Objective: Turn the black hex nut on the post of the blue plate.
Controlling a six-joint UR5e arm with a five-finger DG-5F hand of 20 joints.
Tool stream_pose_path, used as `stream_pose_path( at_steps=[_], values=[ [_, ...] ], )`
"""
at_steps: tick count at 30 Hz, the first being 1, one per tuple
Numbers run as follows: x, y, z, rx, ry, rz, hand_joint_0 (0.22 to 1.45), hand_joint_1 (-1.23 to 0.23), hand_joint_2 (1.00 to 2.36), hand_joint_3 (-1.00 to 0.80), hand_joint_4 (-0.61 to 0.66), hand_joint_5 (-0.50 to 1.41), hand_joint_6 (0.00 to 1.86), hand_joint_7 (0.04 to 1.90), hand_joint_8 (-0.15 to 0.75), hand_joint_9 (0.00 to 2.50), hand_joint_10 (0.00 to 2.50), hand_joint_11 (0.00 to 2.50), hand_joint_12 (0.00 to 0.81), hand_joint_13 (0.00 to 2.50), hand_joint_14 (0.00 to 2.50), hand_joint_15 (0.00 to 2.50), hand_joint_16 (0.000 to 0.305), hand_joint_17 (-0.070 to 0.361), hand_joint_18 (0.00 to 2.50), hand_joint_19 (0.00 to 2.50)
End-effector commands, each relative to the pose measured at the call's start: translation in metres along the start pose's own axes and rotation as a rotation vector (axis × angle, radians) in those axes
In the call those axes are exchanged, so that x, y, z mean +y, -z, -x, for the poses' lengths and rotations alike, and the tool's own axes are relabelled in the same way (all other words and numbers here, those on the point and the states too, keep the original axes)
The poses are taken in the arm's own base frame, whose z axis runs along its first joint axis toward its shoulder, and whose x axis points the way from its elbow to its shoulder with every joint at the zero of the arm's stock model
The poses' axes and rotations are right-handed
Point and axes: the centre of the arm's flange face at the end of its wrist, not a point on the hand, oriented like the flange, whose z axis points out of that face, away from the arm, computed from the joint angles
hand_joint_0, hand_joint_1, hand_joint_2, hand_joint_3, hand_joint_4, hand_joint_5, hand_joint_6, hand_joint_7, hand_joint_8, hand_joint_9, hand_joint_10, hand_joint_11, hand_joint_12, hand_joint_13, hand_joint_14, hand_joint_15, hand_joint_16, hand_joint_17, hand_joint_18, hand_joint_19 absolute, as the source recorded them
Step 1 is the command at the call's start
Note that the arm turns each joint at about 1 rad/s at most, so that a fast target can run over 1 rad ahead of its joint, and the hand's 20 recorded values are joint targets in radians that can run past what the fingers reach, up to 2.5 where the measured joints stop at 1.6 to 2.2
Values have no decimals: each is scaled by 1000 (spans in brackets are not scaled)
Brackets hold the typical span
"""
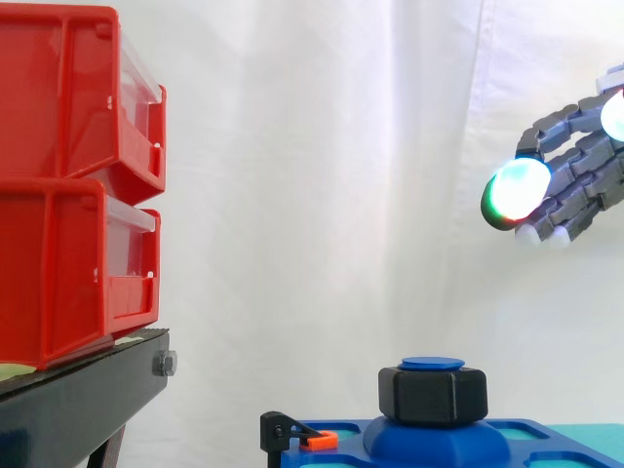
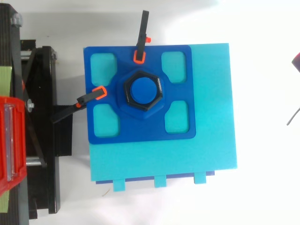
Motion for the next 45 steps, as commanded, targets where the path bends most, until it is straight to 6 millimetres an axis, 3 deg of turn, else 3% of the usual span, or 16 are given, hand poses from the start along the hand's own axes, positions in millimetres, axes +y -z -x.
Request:
stream_pose_path(
  at_steps=[1, 11, 45],
  values=[
    [-3, 2, -2, 11, -115, -22, 472, -553, 1000, -500, 176, -248, 502, 744, 258, 317, 0, 0, 368, 408, 4, 123, 49, 110, 413, 301],
    [-2, 3, -3, 22, -217, -26, 479, -546, 1000, -500, 183, -244, 502, 742, 259, 331, 0, 0, 364, 418, 4, 120, 48, 108, 423, 298],
    [-2, 4, -4, 24, -199, -30, 493, -546, 1000, -500, 174, -243, 502, 745, 246, 326, 0, 0, 355, 353, 3, 91, 48, 107, 346, 282]
  ],
)
